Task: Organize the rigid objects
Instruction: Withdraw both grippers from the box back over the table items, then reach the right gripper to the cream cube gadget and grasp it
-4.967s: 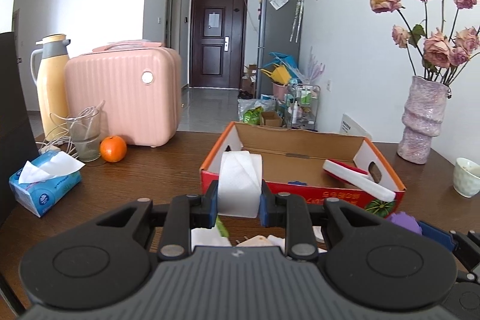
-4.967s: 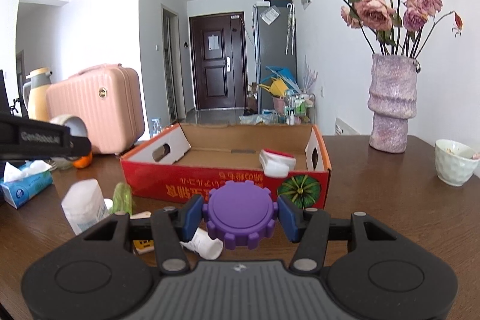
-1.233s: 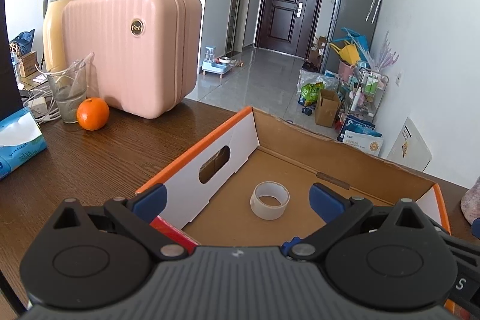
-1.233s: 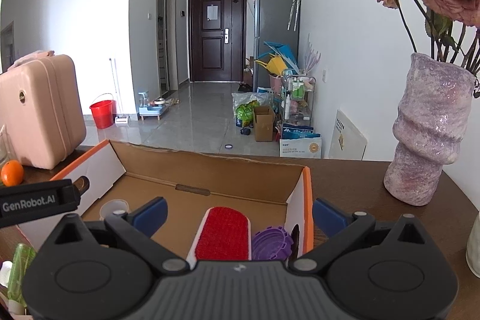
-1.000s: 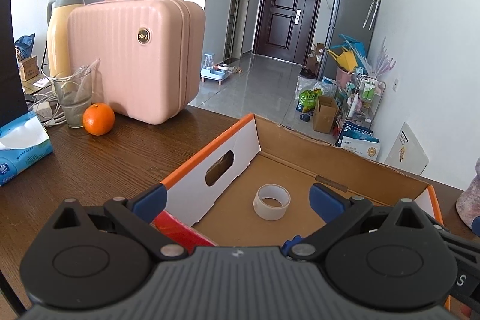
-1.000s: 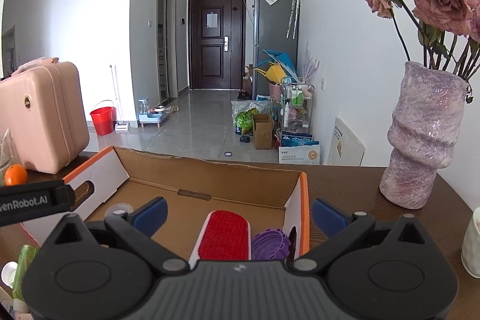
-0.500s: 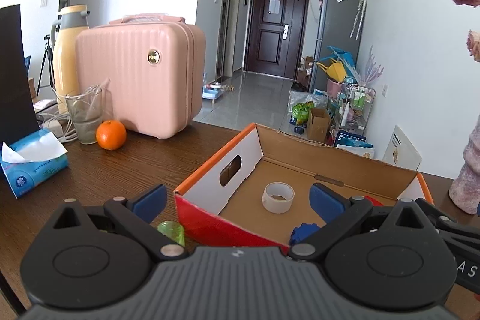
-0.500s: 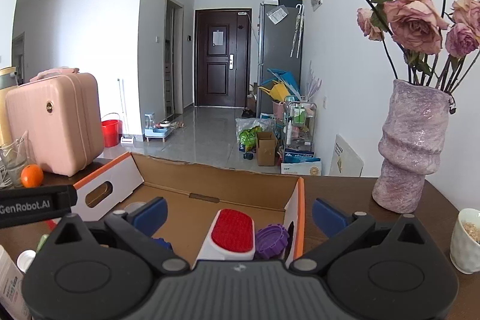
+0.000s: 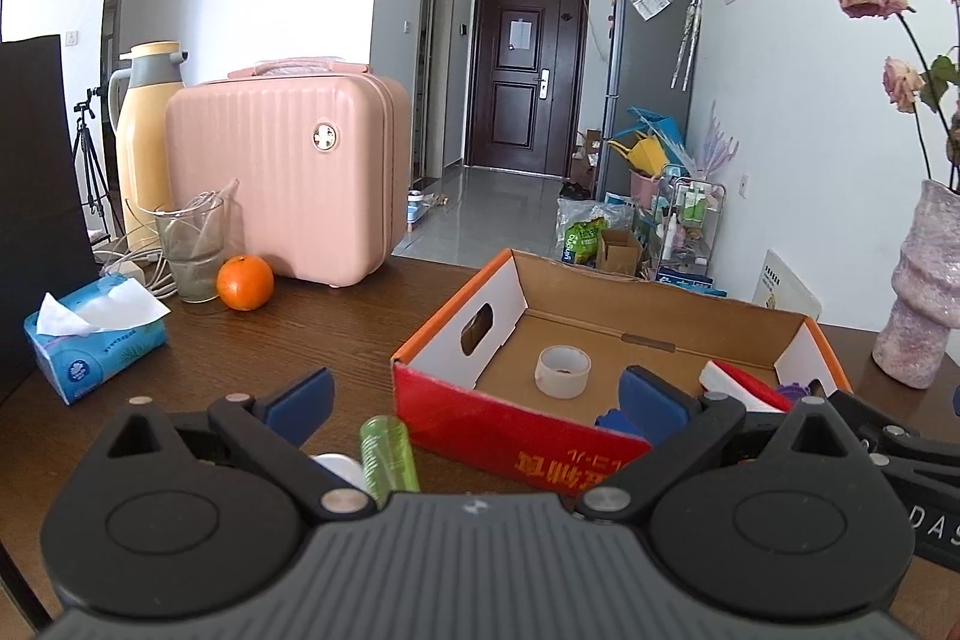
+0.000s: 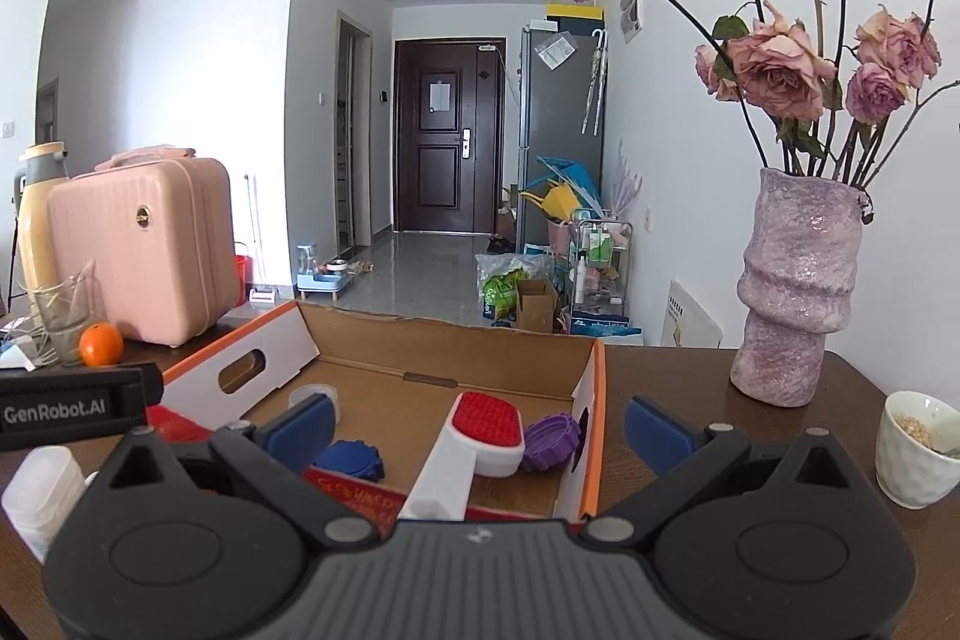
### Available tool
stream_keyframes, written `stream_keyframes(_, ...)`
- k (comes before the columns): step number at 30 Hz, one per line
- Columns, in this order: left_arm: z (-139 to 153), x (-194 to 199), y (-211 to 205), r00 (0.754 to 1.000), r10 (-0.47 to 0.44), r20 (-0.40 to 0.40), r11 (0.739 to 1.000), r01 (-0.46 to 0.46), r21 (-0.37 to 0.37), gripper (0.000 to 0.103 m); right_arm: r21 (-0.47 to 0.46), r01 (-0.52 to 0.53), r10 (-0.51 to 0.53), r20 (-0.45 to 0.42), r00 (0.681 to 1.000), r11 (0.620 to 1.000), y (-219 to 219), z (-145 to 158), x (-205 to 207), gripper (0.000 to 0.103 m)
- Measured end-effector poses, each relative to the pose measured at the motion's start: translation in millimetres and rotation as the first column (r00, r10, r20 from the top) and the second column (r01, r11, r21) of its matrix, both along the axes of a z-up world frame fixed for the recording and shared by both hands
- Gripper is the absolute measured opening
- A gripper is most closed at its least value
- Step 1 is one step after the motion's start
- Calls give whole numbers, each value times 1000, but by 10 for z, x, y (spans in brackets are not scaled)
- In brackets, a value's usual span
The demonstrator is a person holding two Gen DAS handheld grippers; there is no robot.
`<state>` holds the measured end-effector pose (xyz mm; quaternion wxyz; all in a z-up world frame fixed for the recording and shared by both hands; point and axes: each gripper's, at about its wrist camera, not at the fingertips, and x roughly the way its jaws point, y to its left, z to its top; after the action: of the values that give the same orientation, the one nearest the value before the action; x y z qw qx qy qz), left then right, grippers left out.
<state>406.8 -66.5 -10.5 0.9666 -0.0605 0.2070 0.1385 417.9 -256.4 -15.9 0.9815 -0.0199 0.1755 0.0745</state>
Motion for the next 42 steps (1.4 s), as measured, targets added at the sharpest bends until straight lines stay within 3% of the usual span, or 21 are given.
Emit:
stream_keyframes(15, -56, -565, 239, 998, -66, -16, 997, 66, 26, 103, 6, 0, 0, 19, 1000, 1000, 150, -23, -646, 103)
stream_keyframes(24, -136, -845, 427, 990, -135, -48, 990, 137, 36, 103, 17, -11, 12, -15, 1000, 1000, 260, -135, -898, 103)
stream_keyframes(42, -332, -905, 945, 969, -215, -120, 976, 218, 17, 103, -11, 18, -19, -115, 993, 1000, 585, -479, -1053, 103)
